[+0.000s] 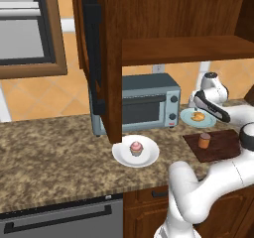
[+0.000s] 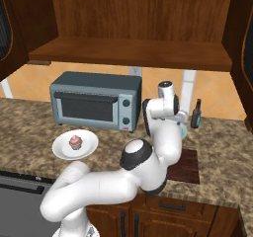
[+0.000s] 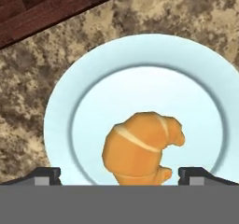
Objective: From the different types of pastries on the counter, select a croissant and place it on the cutting board. Then retrieve a jar of jam from the cabinet and place it alongside the croissant on the cutting board.
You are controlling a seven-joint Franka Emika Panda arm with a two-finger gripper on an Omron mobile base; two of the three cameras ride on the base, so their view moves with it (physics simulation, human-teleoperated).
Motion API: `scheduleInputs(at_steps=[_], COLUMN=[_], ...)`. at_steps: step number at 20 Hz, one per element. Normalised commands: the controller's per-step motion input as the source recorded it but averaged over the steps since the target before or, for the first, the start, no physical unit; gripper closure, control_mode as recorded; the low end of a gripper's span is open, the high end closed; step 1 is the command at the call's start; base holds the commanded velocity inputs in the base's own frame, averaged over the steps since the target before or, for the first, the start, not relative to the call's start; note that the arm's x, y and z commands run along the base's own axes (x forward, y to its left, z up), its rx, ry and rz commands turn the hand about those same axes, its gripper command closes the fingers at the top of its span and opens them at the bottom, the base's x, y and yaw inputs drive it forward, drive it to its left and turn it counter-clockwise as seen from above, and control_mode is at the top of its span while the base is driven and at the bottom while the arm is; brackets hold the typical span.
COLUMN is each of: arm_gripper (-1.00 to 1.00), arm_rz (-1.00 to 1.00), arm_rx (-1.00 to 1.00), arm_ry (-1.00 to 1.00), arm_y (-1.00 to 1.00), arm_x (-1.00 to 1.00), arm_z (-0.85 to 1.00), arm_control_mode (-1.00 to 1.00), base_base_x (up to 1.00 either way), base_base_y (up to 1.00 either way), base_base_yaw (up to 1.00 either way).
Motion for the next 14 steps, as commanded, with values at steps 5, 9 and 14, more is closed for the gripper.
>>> scheduleInputs(at_steps=[5,9,14], arm_gripper=[-1.0,-1.0,-1.0], arm_rz=[0.0,0.0,0.0], arm_rx=[0.0,0.0,0.0], arm_ry=[0.16,0.16,0.09], arm_y=[-0.01,0.0,0.0], arm_x=[0.04,0.05,0.06], arm_z=[-0.13,-0.34,-0.26], arm_control_mode=[-1.0,-1.0,-1.0], base_base_x=[0.0,0.0,0.0], base_base_y=[0.0,0.0,0.0], base_base_yaw=[0.0,0.0,0.0])
